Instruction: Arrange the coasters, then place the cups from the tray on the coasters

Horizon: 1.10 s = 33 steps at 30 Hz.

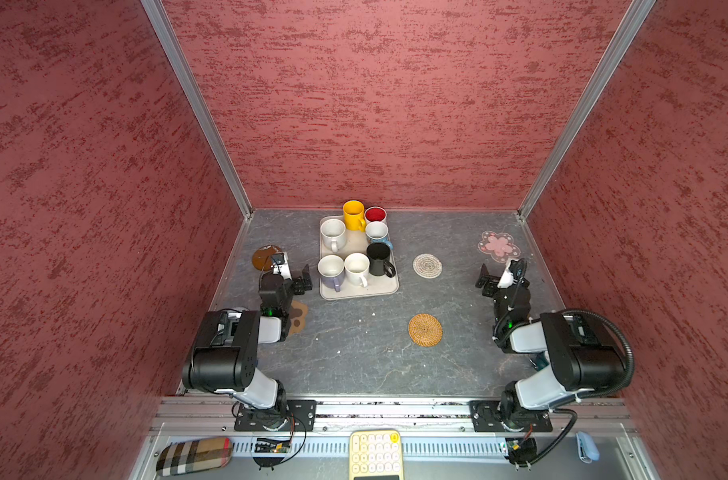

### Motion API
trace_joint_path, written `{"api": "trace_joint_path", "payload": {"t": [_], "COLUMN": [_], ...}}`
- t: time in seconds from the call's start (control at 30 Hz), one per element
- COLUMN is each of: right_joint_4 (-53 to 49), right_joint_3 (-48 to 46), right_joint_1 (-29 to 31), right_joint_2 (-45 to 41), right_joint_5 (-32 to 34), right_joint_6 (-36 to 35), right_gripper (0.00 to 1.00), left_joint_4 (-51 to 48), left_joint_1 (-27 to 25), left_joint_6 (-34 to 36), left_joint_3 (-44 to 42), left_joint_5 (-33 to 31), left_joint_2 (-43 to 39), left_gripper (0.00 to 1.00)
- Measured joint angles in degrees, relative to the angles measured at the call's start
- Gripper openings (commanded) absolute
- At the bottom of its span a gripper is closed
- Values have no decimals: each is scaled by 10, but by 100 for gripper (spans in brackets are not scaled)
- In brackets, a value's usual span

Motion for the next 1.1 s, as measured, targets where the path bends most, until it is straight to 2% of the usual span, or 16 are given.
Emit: {"api": "trace_joint_path", "payload": {"t": [0.13,0.3,0.43,0.63,0.8,0.97,1.1], "right_joint_4": [32,21,-91,-285,-431,-542,-603], "right_joint_3": [-39,-61,-20,72,145,207,251], "right_joint_1": [0,6,8,8,8,9,13], "right_joint_2": [-10,-76,-182,-288,-327,-329,-309], "right_joint_5": [9,28,55,61,17,-68,-148], "right_joint_6": [2,3,28,92,132,162,191], "right_gripper": [99,99,99,95,88,81,73], "left_joint_4": [-18,-123,-219,-396,-548,-687,-763], "left_joint_1": [0,0,-2,-2,-2,-2,0], "left_joint_6": [-2,-12,-39,-95,-115,-124,-142], "left_joint_3": [0,28,73,155,236,316,339], "left_joint_5": [-10,-16,-23,-50,-38,-12,16], "left_joint_2": [-19,-110,-182,-269,-313,-301,-285], "left_gripper": [100,100,100,100,98,92,83]}}
